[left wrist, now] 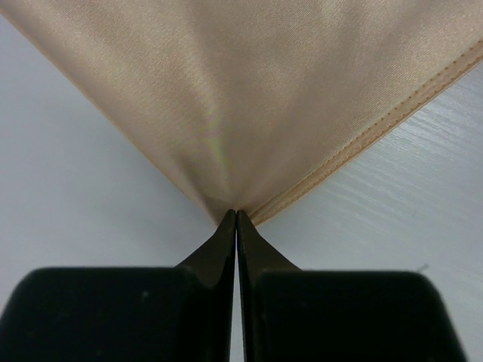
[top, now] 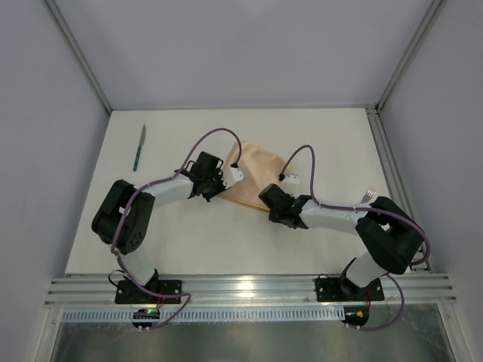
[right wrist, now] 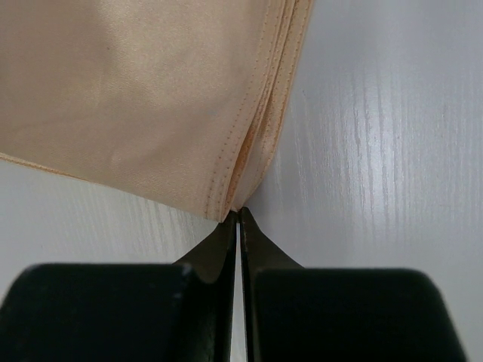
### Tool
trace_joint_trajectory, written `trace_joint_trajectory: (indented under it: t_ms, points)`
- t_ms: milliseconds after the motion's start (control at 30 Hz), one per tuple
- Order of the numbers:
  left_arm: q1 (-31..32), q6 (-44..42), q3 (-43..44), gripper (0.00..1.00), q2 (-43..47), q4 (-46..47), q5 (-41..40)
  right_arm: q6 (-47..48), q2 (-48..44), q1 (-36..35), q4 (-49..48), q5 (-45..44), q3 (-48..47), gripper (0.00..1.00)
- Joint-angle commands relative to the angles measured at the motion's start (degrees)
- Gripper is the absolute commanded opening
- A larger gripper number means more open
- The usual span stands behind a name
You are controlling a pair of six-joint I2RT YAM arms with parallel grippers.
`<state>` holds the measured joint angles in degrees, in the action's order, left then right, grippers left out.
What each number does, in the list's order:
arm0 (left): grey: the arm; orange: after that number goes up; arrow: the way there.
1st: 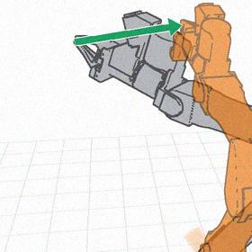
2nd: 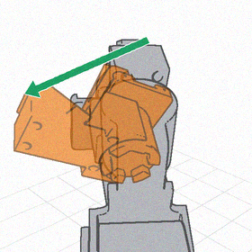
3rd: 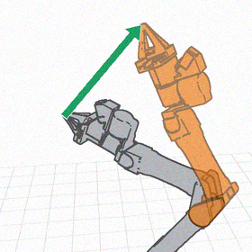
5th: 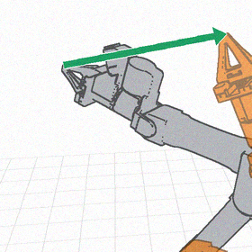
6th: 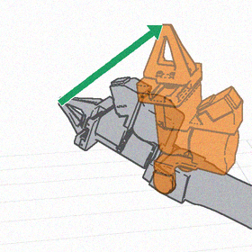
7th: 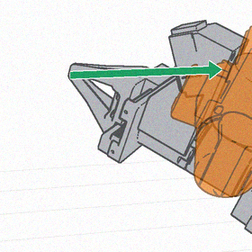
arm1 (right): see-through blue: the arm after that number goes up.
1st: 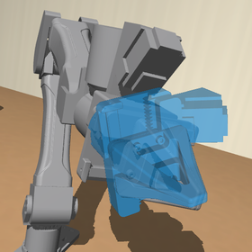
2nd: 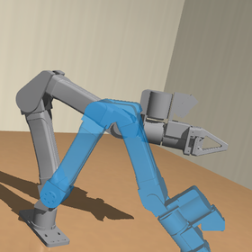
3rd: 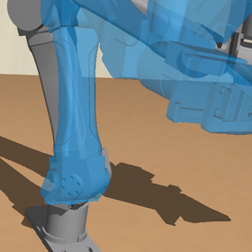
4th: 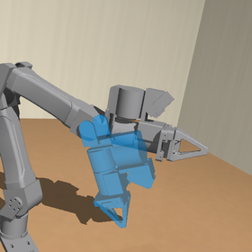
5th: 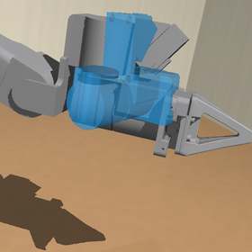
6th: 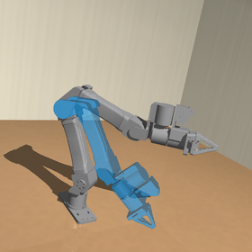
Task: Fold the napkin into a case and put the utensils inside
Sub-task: Turn over the upper triangle folded napkin at the center of the board.
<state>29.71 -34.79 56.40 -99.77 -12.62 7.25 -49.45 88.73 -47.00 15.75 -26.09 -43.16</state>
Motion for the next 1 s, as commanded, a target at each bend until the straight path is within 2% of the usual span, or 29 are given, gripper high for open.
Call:
trace_joint_trajectory:
  t_ms: [0, 200, 333, 500, 633, 767, 833, 867, 900, 967]
  points:
    - [-0.5, -1.4, -0.2, 0.0, 2.0, 1.5, -1.9, 0.9, -1.0, 0.4, 0.2, -0.6, 1.1, 0.04]
    - [-0.5, -1.6, -0.1, 0.0, 1.3, 1.6, -2.7, 1.7, -1.1, 0.4, -0.1, -0.4, 1.1, 0.04]
    - [-0.5, -2.1, -0.6, 0.0, 1.2, 0.2, -0.9, 5.9, -1.4, 0.5, -1.3, 1.6, 0.9, 0.04]
    - [-0.5, -1.2, -0.5, 0.0, 1.6, -0.1, 0.6, 11.4, -7.1, 0.4, 0.4, 3.8, 1.8, 0.22]
    - [-0.5, -0.7, -0.2, 0.0, 1.6, -0.8, 1.0, 17.4, -14.0, 0.5, 2.2, 8.4, 2.2, 0.31]
    - [-0.5, -0.1, -0.2, 0.0, 2.0, -1.1, 1.6, 23.2, -19.4, 0.4, 3.2, 12.9, 0.8, 0.34]
    - [-0.5, 0.1, -0.2, 0.0, 2.2, -1.2, 1.6, 23.3, -19.7, 0.8, 1.2, 12.9, -0.6, 0.3]
    - [-0.5, 0.2, -0.2, 0.0, 2.1, -1.1, 1.7, 23.2, -19.0, 1.2, 0.0, 13.3, -2.0, 0.25]
    - [-0.5, 0.2, -0.2, 0.0, 2.1, -1.2, 1.7, 22.9, -17.9, 2.7, -1.1, 14.8, -2.7, 0.16]
    - [-0.5, 0.3, 0.0, 0.0, 2.2, -1.6, 1.8, 21.9, -13.9, 4.4, -3.8, 15.6, -4.0, 0.07]
